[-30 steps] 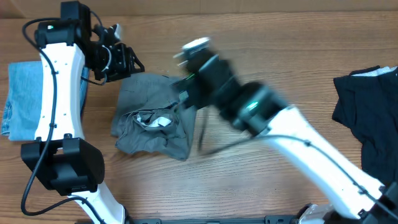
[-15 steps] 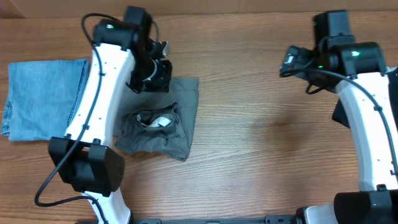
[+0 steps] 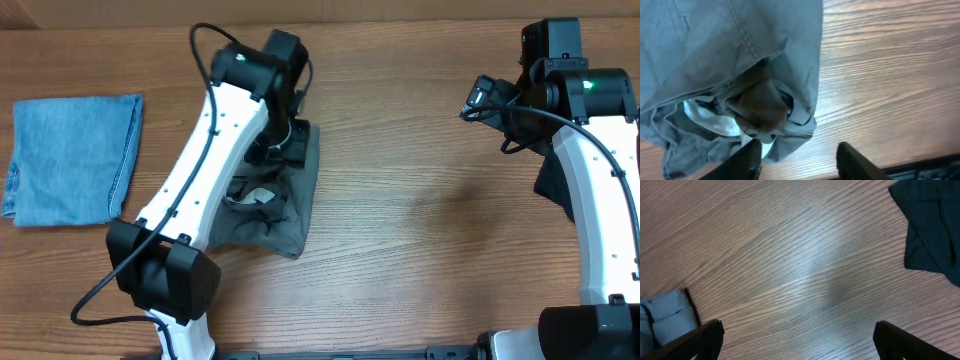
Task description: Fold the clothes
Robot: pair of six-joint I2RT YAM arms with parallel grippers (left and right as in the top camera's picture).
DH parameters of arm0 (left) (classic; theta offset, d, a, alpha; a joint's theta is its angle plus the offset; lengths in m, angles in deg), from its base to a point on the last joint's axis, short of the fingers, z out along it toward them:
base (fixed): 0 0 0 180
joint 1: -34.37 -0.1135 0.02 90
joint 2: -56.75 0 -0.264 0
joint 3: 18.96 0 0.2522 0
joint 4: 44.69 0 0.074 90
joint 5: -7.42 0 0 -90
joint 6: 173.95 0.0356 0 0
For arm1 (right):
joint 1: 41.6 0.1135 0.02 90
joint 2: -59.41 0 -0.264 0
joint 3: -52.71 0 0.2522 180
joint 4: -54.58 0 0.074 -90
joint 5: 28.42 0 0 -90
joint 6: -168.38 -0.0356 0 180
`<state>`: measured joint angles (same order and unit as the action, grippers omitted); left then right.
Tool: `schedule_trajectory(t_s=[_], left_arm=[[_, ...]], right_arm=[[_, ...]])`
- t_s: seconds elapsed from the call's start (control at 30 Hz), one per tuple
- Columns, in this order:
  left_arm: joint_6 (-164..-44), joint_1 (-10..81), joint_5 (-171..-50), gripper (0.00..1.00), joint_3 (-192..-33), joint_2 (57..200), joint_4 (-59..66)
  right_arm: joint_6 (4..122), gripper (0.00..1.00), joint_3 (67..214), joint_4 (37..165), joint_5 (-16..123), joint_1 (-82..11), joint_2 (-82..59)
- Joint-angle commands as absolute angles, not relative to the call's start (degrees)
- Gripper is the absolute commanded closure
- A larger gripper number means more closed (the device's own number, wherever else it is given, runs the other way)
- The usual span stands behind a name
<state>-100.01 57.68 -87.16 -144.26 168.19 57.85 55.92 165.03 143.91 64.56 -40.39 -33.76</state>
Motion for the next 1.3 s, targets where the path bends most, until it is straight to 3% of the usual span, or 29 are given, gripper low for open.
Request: schedule_trajectory(t_s=[0.0,0.43,0.47,0.53,0.6,0.77,0.97,1.27], left_arm=[[-103.5,58.8,-82.0,0.46,-140.6,167.3,57.3],[-104.1,58.9,-79.1,0.49,-126.9,167.4,47.2],[-104.1,58.8,-78.6,0.55,-126.8,167.4,47.2],[-104.1,58.7,-77.0,0.78,-126.7,167.4,47.2],[-104.2,58.7,-75.5,0.90,-126.7,167.4,47.2],[-105.3,58.7,-69.6,0.92,-126.7,167.4,48.3],[-117.1,56.1,-60.6,0.91,-126.7,167.4,51.6],[-118.3,49.3,-61.0,0.77,-126.7,167.4,52.3]], right_arm=[[55.6,0.00,164.8,143.7,64.2,-40.5,-33.9],[55.6,0.00,164.8,143.7,64.2,-40.5,-33.9],[55.6,0.00,164.8,143.7,64.2,-40.5,-33.9],[55.6,0.00,164.8,143.7,64.2,-40.5,-33.9],[55.6,0.00,164.8,143.7,64.2,-40.5,-33.9],[55.6,0.00,164.8,143.7,64.2,-40.5,-33.9],[55.6,0.00,164.8,143.7,64.2,-40.5,-33.9],[55.6,0.00,164.8,143.7,64.2,-40.5,-33.9]])
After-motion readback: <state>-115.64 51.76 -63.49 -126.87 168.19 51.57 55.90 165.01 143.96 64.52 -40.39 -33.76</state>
